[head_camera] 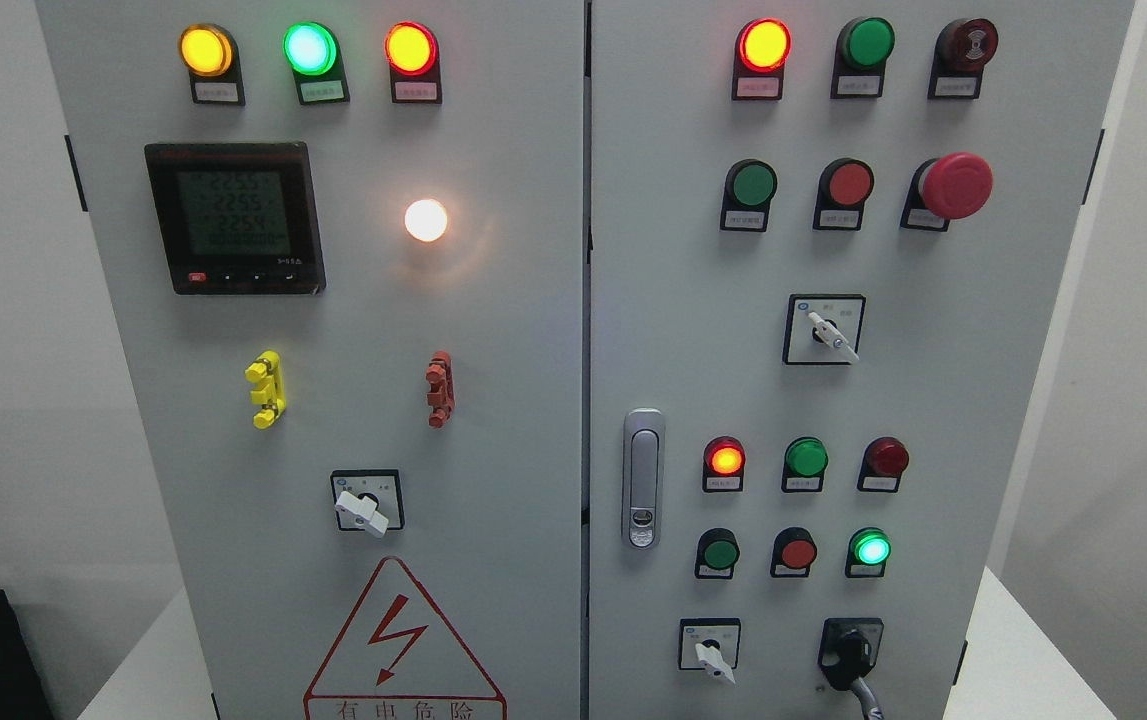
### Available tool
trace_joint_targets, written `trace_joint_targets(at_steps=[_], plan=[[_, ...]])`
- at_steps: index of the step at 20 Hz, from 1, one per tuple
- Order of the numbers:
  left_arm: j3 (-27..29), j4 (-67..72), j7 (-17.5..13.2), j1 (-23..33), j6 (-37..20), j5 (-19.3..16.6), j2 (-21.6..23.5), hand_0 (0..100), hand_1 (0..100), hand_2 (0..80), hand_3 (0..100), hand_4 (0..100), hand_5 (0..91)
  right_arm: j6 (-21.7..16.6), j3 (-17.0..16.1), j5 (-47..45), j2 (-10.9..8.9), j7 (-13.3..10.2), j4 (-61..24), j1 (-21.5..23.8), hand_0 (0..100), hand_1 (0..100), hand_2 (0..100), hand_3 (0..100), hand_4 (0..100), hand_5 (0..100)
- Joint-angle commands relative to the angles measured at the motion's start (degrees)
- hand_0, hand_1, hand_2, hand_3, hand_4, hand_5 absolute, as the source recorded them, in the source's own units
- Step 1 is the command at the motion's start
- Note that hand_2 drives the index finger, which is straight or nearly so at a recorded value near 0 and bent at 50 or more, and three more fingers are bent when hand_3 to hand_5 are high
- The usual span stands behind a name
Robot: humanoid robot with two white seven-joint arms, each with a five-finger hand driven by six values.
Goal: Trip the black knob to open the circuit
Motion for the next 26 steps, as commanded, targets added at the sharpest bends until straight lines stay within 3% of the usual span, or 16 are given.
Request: trace_joint_targets(at_steps=[1,26], plan=[[0.1,0.0,0.0,-0.1,-0.2,0.1,-0.1,12,39,0.0,0,0,0.0,-0.9,0.1,-0.6,-0.24,1.5,-2.7,-1.0,10,16,8,100,100,98],[0.1,0.0,0.0,-0.2,-0.2,0.1,-0.1,12,39,0.0,0,0,0.0,-0.6,-1.0,-1.6,-1.56,1.2,-2.7,-0.6,10,16,8,100,100,98]])
